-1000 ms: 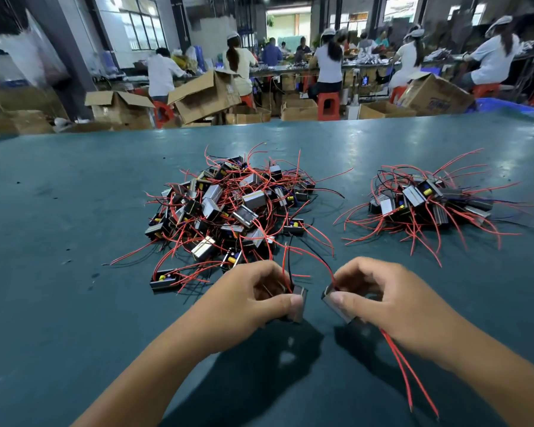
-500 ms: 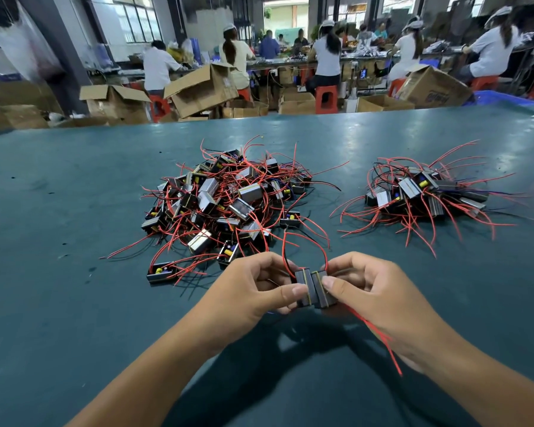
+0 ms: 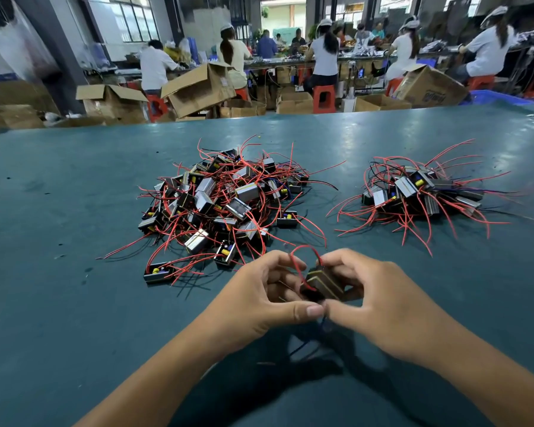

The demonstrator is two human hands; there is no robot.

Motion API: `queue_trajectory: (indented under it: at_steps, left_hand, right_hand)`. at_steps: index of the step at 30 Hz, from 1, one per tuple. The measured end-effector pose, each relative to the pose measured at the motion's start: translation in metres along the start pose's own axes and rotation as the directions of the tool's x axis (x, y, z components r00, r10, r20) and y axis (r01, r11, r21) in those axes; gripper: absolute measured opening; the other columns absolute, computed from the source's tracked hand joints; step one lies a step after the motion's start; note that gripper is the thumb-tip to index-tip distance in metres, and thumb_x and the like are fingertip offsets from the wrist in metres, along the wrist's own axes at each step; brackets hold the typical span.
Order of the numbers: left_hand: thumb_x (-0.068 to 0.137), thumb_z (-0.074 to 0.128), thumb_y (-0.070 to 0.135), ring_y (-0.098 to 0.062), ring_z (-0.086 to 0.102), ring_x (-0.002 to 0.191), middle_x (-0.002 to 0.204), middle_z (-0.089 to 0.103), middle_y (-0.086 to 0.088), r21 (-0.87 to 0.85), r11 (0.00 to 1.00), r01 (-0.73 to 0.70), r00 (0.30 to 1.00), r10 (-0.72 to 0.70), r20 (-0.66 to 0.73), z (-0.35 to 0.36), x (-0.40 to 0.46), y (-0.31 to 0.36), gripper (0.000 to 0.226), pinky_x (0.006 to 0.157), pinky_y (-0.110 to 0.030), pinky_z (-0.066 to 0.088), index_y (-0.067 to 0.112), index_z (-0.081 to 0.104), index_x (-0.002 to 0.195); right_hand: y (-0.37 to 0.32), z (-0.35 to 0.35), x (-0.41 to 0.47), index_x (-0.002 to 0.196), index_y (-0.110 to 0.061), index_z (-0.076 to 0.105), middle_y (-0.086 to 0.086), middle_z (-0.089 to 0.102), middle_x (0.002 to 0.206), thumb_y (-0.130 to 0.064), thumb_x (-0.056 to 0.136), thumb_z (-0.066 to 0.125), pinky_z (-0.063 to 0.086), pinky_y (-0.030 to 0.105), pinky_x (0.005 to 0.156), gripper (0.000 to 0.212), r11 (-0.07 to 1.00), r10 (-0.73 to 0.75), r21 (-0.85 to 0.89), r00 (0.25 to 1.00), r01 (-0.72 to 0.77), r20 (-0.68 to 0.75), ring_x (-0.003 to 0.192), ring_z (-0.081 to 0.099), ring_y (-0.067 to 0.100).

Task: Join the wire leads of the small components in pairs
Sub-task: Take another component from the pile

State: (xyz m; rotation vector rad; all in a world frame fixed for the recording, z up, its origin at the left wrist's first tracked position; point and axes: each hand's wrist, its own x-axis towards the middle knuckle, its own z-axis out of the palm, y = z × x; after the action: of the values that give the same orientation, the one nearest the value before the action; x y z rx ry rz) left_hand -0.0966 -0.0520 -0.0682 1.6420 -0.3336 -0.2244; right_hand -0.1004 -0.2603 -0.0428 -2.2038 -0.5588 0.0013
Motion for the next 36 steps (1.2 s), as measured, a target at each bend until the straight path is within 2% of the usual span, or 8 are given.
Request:
queue_trajectory:
  at_steps: [5,8,12,19,23,29,32,36]
  left_hand:
    - [0.083,0.081,0.027,-0.027,0.066,0.078,0.087,0.071,-0.002,0.294,0.955,-0.020,0.993,0.053,-0.104,-0.014,0.003,-0.005,0.029,0.081,-0.041,0.055,0.021,0.063,0.106]
    - [0.090,0.074,0.030,-0.022,0.068,0.079,0.085,0.071,0.002,0.431,0.902,-0.003,0.993,0.054,-0.107,-0.017,0.006,-0.011,0.017,0.076,-0.041,0.056,0.024,0.064,0.102]
    - [0.091,0.072,0.032,-0.002,0.063,0.072,0.080,0.068,0.017,0.537,0.843,-0.045,0.986,0.123,-0.109,-0.018,0.006,-0.016,0.008,0.069,-0.014,0.045,0.028,0.066,0.095]
    - [0.094,0.069,0.029,-0.005,0.060,0.068,0.079,0.066,0.019,0.610,0.782,-0.129,0.966,0.237,-0.099,-0.021,0.005,-0.015,0.004,0.064,-0.012,0.043,0.030,0.066,0.092]
    - [0.094,0.068,0.029,-0.007,0.061,0.073,0.081,0.064,0.020,0.650,0.745,-0.152,0.962,0.262,-0.076,-0.023,0.005,-0.015,0.002,0.065,-0.013,0.044,0.029,0.066,0.093]
    - [0.094,0.068,0.027,0.000,0.058,0.073,0.074,0.062,0.017,0.712,0.678,-0.184,0.943,0.327,-0.067,-0.023,0.004,-0.012,0.005,0.065,-0.007,0.039,0.023,0.068,0.095]
    - [0.094,0.067,0.025,0.001,0.057,0.071,0.073,0.062,0.016,0.725,0.663,-0.186,0.939,0.337,-0.067,-0.023,0.004,-0.010,0.005,0.063,-0.007,0.038,0.021,0.068,0.092]
    - [0.094,0.067,0.019,-0.005,0.055,0.067,0.071,0.060,0.015,0.716,0.670,-0.197,0.943,0.328,-0.048,-0.021,0.004,-0.010,0.006,0.061,-0.008,0.035,0.019,0.067,0.088]
  right_hand:
    - [0.020,-0.043,0.027,0.109,-0.030,0.053,-0.022,0.069,0.089,-0.027,0.074,0.080,0.041,0.004,0.070,0.044,0.977,0.122,-0.139,0.962,-0.159,-0.242,0.086,0.066,0.010]
    - [0.038,-0.083,0.064,0.110,-0.022,0.049,0.001,0.070,0.099,-0.024,0.075,0.078,0.048,0.031,0.076,0.046,0.922,0.099,-0.309,0.915,-0.232,-0.392,0.089,0.063,0.028]
    - [0.068,-0.146,0.123,0.112,-0.015,0.046,0.017,0.065,0.101,-0.026,0.076,0.078,0.051,0.045,0.079,0.049,0.778,0.074,-0.499,0.846,-0.380,-0.529,0.093,0.061,0.038]
    - [0.093,-0.163,0.166,0.088,0.003,0.062,0.023,0.068,0.100,-0.030,0.093,0.060,0.049,0.033,0.073,0.033,0.487,0.345,-0.721,0.867,-0.493,-0.360,0.090,0.062,0.036]
    - [0.072,-0.147,0.172,0.114,-0.008,0.060,0.017,0.064,0.118,-0.034,0.092,0.057,0.034,0.048,0.106,0.034,0.401,0.238,-0.722,0.825,-0.564,-0.512,0.113,0.059,0.035]
    - [-0.005,-0.058,0.165,0.103,-0.012,0.070,0.008,0.072,0.103,-0.021,0.093,0.058,0.044,0.027,0.080,0.018,0.891,-0.053,-0.452,0.979,-0.042,-0.195,0.096,0.064,0.026]
    - [-0.039,-0.012,0.174,0.091,-0.015,0.072,0.004,0.073,0.091,-0.025,0.091,0.060,0.047,0.029,0.076,0.016,0.902,-0.184,-0.410,0.979,0.134,-0.085,0.083,0.063,0.019]
    - [-0.060,0.051,0.200,0.093,-0.014,0.060,0.004,0.065,0.099,-0.044,0.087,0.065,0.050,0.036,0.074,0.031,0.780,-0.087,-0.623,0.996,0.055,-0.022,0.092,0.064,0.029]
